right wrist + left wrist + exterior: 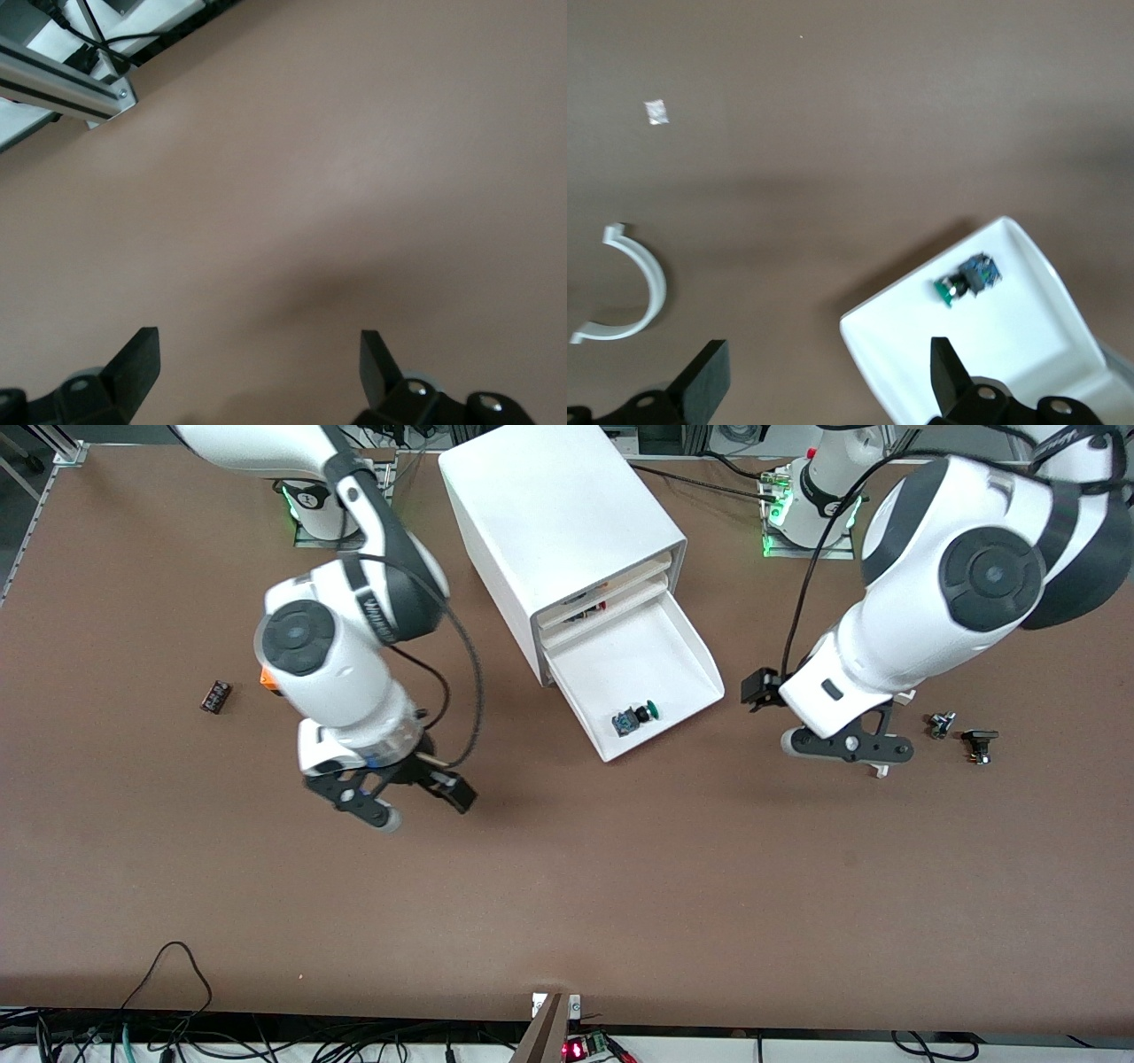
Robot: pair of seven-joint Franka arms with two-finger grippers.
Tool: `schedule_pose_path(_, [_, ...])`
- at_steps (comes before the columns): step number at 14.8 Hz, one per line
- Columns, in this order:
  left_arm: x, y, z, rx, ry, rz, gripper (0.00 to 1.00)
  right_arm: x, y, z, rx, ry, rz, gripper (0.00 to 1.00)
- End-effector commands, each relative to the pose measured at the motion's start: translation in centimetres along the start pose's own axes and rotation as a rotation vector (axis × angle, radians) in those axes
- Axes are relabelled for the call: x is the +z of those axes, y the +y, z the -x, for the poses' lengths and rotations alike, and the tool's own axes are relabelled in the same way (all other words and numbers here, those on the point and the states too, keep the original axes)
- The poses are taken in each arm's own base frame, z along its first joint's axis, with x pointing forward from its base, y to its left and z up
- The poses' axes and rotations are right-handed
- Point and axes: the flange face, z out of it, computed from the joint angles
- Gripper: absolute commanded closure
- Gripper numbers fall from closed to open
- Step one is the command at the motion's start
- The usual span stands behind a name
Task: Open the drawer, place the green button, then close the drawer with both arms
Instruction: 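Lift the right gripper away while the left gripper moves to the drawer front, then push the drawer inward with the left gripper while the right gripper returns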
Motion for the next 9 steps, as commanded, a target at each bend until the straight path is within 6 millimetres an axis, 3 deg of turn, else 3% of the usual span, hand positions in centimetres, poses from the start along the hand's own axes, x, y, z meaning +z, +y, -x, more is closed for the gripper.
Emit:
schedule_pose_path(1, [4.9,4.2,0.0,-0.104,0.003,-0.001,0.01,-1.9,5.0,-1.6,-0.141,-0.021,-0.001,0.0])
schedule_pose_path(5, [10.9,6.6,-0.1,-0.184,0.026,0.006,0.01,-3.6,11.4,-4.7,-0.284,-0.015,0.012,0.0])
schedule_pose_path(9, [16.0,7.4,-0.3,-0.228,0.045,0.012,0.01,-5.8,16.6,-5.6,-0.383,-0.019,0.021,0.0])
